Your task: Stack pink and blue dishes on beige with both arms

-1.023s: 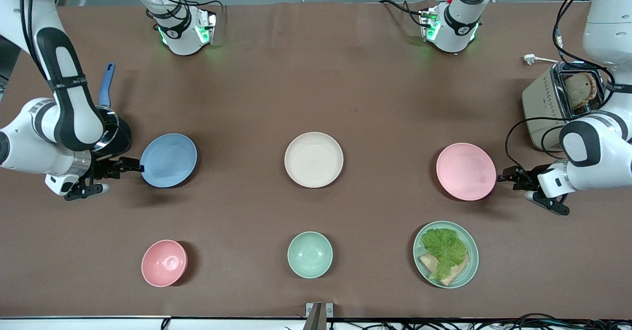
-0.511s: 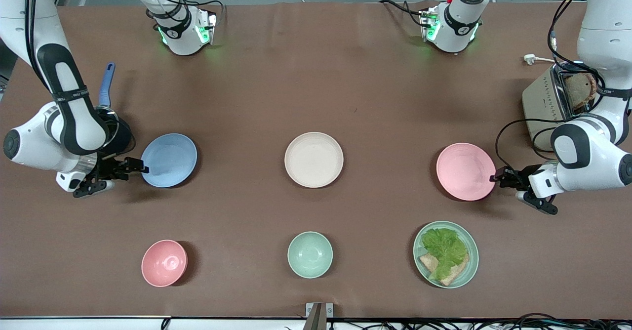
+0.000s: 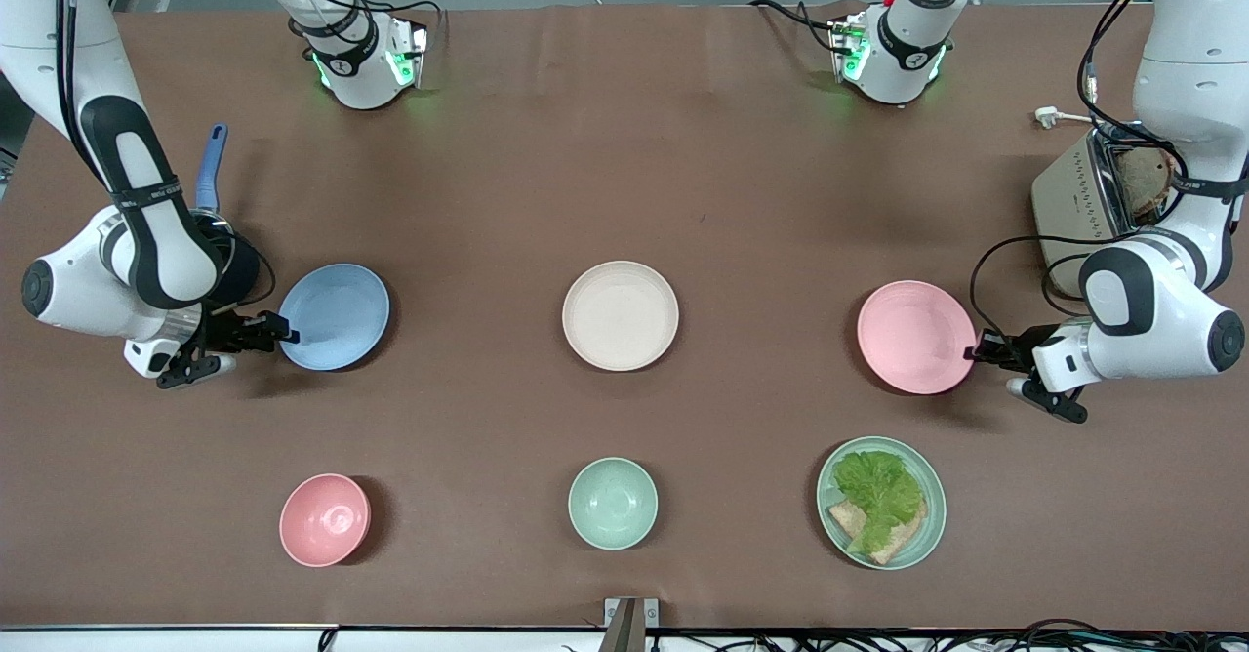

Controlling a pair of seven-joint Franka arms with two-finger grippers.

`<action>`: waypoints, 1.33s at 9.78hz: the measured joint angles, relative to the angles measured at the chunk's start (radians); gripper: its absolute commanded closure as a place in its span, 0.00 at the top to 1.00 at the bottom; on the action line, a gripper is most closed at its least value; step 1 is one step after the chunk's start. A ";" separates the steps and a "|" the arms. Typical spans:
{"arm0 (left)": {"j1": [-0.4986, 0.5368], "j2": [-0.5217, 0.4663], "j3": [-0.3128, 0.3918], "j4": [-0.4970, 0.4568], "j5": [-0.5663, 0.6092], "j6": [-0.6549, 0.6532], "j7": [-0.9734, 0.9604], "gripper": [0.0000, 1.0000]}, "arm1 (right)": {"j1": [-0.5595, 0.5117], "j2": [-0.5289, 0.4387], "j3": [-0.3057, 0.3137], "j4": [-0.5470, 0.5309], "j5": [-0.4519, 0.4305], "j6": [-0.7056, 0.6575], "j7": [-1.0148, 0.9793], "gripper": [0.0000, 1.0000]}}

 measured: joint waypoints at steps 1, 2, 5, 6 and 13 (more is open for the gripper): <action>-0.016 -0.027 -0.025 0.010 0.000 -0.048 -0.087 0.00 | 0.000 0.005 0.000 0.000 0.000 0.002 -0.001 0.27; -0.039 -0.065 -0.060 0.013 0.000 -0.080 -0.195 0.00 | 0.000 0.008 0.000 0.000 0.000 0.003 -0.001 0.20; -0.182 -0.148 -0.134 0.015 0.000 -0.099 -0.598 0.00 | -0.003 0.006 -0.001 0.000 0.021 -0.010 -0.005 0.01; -0.252 -0.150 -0.138 0.023 0.000 -0.092 -0.733 0.00 | -0.007 0.001 -0.002 0.004 0.033 -0.029 -0.007 0.01; -0.629 -0.074 -0.135 0.030 0.000 0.182 -1.266 0.01 | 0.024 -0.142 -0.002 0.312 0.033 -0.566 0.387 0.00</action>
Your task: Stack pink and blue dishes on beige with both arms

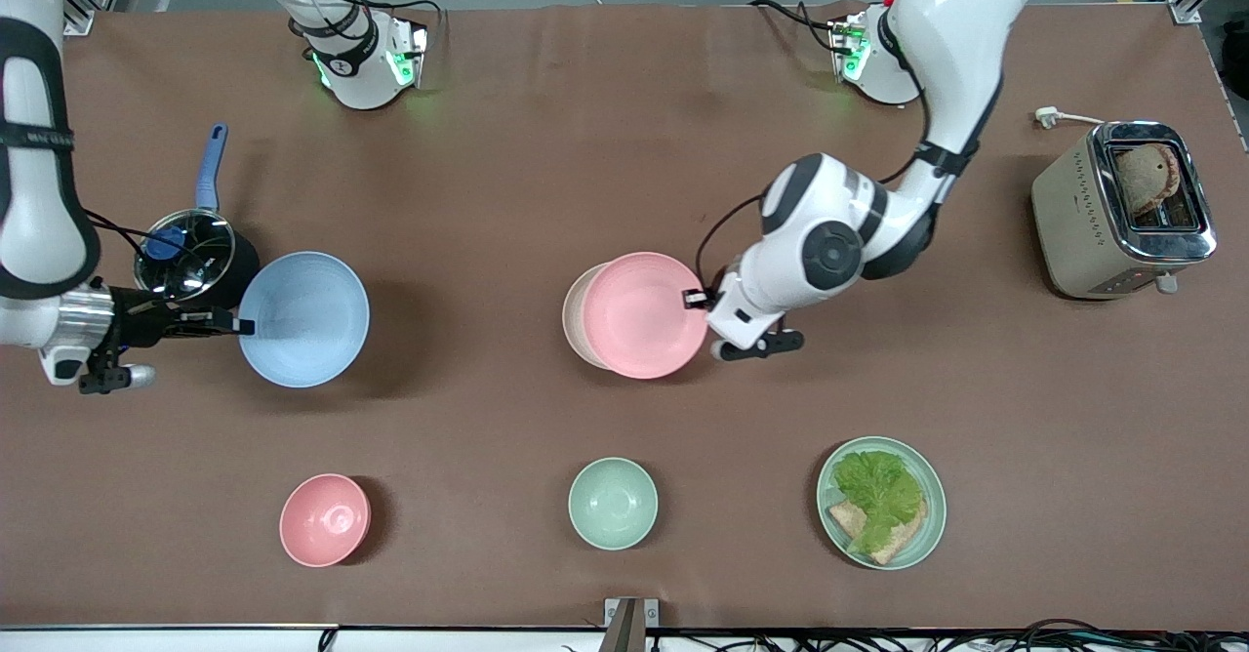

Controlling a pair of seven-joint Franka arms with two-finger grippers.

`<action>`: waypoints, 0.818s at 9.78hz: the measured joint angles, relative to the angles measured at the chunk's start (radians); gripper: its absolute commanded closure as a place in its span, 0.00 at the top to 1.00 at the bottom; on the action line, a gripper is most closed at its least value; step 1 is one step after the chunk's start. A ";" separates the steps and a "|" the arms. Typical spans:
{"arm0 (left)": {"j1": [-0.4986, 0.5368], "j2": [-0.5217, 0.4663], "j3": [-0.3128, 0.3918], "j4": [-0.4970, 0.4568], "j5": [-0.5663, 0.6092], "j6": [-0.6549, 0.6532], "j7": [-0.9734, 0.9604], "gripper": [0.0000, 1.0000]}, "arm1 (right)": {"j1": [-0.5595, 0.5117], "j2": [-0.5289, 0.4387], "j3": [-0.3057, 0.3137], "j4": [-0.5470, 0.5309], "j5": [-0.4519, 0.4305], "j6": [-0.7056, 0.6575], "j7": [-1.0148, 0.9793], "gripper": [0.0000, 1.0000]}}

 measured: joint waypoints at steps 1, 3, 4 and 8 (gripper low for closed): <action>-0.025 0.018 0.003 0.002 0.006 0.043 -0.037 0.01 | 0.057 -0.033 0.004 0.004 0.000 -0.007 0.091 0.00; -0.053 0.049 0.012 0.008 0.074 0.076 -0.083 0.01 | 0.207 -0.082 0.008 0.003 -0.001 0.004 0.269 0.00; -0.052 0.055 0.017 0.008 0.097 0.076 -0.089 0.02 | 0.265 -0.098 0.008 0.002 -0.002 0.008 0.327 0.01; -0.059 0.075 0.021 0.008 0.103 0.075 -0.105 0.03 | 0.393 -0.201 0.007 -0.170 -0.003 0.143 0.417 0.01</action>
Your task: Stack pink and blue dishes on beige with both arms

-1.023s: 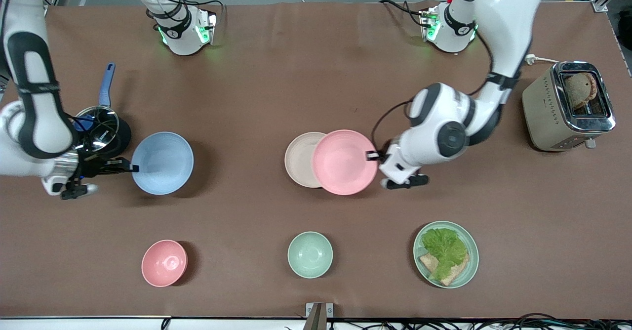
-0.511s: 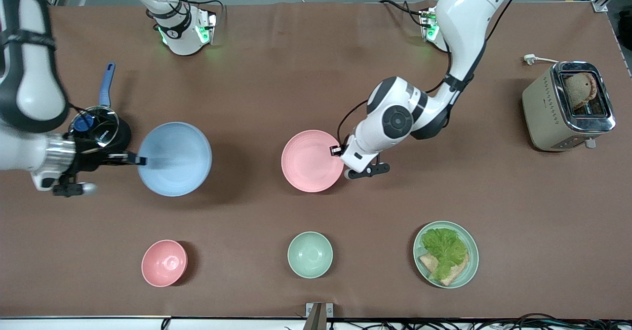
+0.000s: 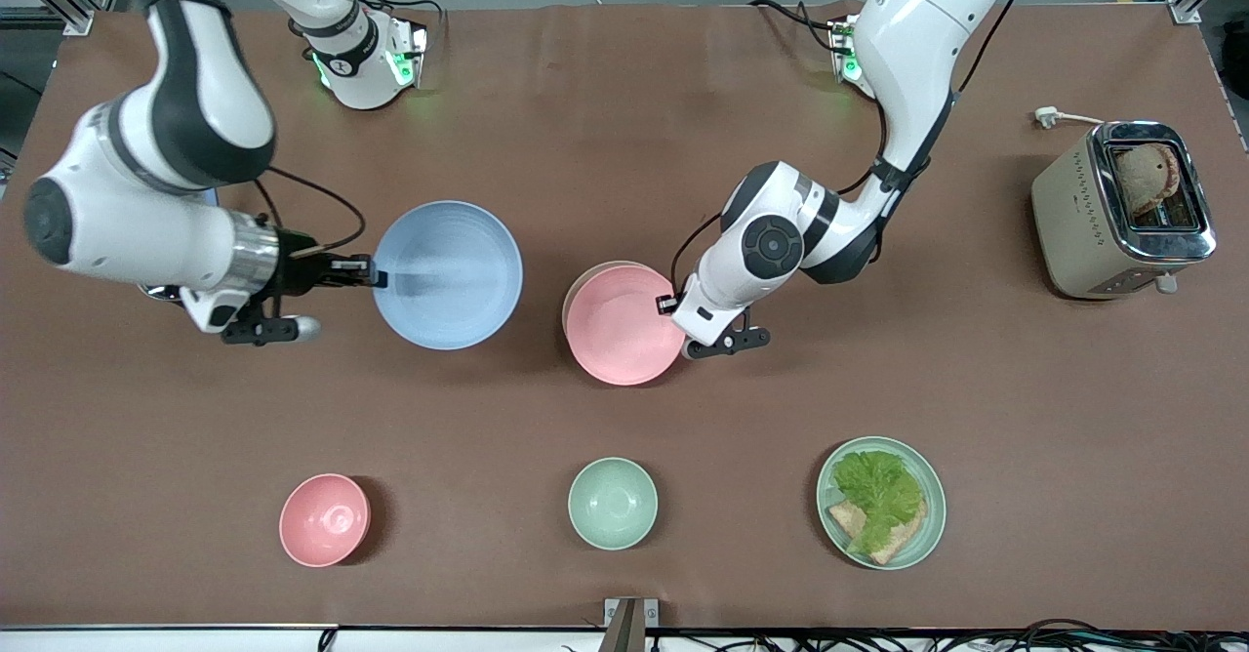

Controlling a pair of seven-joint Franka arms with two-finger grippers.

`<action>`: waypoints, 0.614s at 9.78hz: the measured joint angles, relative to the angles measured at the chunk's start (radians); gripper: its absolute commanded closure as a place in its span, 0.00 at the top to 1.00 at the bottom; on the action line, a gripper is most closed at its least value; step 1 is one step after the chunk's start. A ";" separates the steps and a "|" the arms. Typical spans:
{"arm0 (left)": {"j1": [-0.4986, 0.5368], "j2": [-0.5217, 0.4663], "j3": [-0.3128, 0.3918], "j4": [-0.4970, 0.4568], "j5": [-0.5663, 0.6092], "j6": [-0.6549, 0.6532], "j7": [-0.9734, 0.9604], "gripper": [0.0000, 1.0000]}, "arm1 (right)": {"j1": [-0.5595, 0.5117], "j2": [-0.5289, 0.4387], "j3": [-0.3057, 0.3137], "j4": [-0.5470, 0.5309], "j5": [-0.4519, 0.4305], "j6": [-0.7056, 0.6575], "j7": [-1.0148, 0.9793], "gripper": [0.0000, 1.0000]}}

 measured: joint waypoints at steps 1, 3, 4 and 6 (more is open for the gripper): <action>-0.005 0.003 0.000 -0.002 0.000 0.000 -0.006 0.03 | 0.043 -0.003 0.000 -0.051 0.000 0.089 0.031 0.01; -0.009 0.002 0.000 -0.010 0.000 0.000 -0.014 0.03 | 0.123 -0.002 0.000 -0.105 0.000 0.205 0.096 0.01; -0.013 0.003 -0.001 -0.013 0.000 -0.001 -0.021 0.04 | 0.148 -0.001 0.000 -0.121 0.000 0.248 0.115 0.01; -0.033 0.003 -0.001 -0.017 0.000 -0.001 -0.044 0.08 | 0.184 0.011 0.000 -0.168 0.000 0.334 0.132 0.01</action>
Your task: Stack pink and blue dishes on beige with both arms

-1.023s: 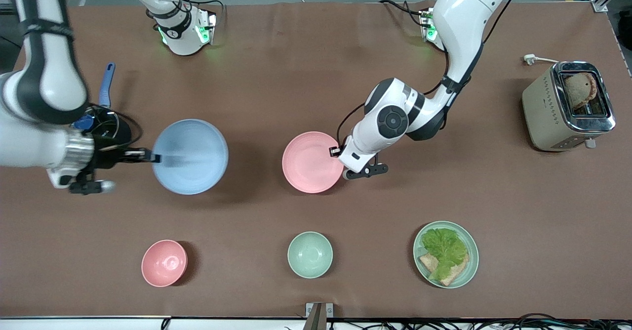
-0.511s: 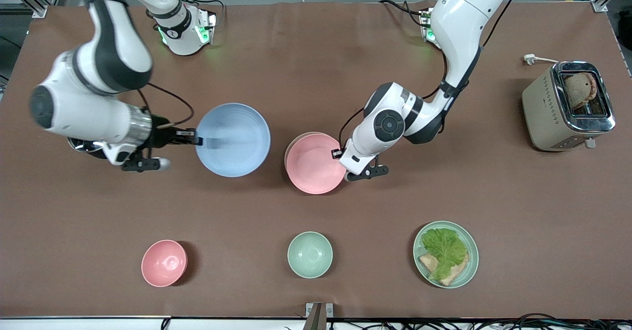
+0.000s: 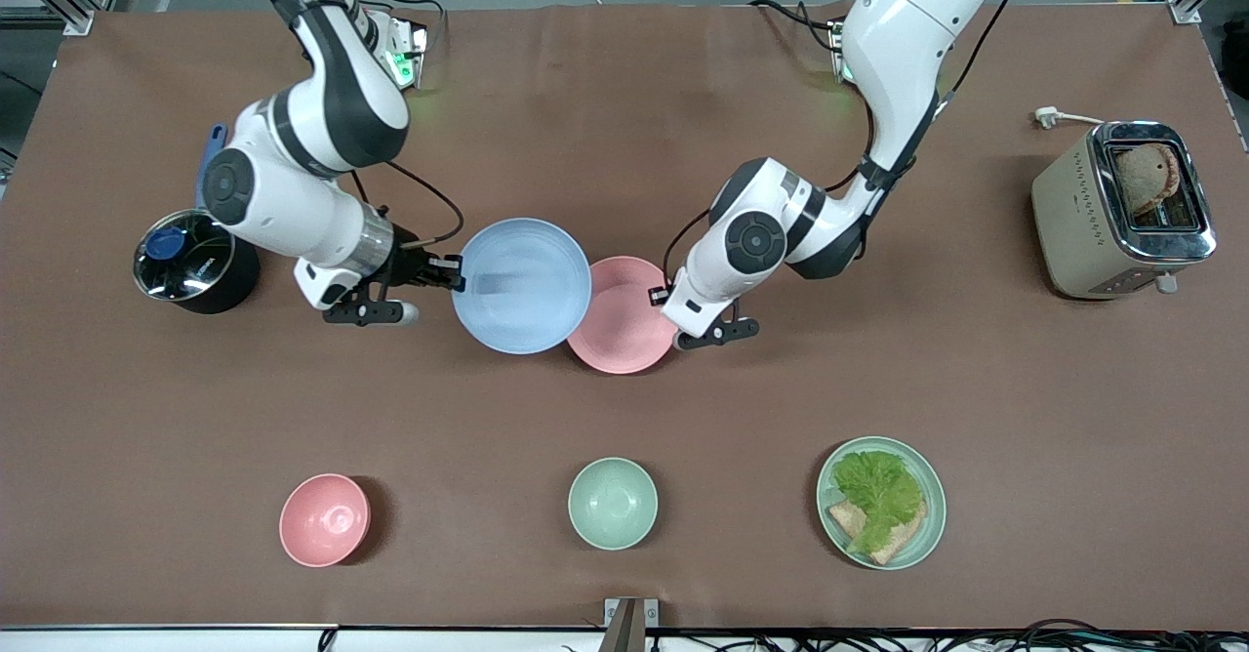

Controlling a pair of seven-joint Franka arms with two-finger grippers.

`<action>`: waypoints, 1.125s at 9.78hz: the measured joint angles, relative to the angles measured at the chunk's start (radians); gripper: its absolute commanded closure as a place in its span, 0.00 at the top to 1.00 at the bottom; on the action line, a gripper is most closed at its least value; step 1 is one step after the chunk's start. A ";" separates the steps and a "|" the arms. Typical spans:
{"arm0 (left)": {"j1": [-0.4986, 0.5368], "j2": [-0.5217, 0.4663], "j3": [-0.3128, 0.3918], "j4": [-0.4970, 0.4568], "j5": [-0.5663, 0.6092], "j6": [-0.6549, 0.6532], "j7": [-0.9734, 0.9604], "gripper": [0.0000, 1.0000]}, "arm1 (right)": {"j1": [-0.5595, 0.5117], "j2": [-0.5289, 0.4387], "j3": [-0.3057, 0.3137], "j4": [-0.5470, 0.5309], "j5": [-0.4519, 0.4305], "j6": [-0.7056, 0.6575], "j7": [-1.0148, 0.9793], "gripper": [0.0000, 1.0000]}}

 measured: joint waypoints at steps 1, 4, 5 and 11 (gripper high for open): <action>-0.002 0.000 0.000 0.000 0.002 0.000 -0.009 0.15 | 0.012 0.010 0.000 -0.023 0.000 0.038 0.002 0.01; 0.011 -0.021 0.003 0.006 0.009 -0.032 -0.012 1.00 | 0.030 0.031 0.000 -0.040 0.001 0.070 0.013 0.01; 0.018 -0.040 0.004 0.011 0.009 -0.051 -0.012 1.00 | 0.050 0.041 0.000 -0.041 0.001 0.093 0.039 0.01; 0.222 -0.226 0.009 0.237 0.166 -0.398 0.095 1.00 | 0.234 0.158 0.001 -0.040 0.009 0.281 0.224 0.02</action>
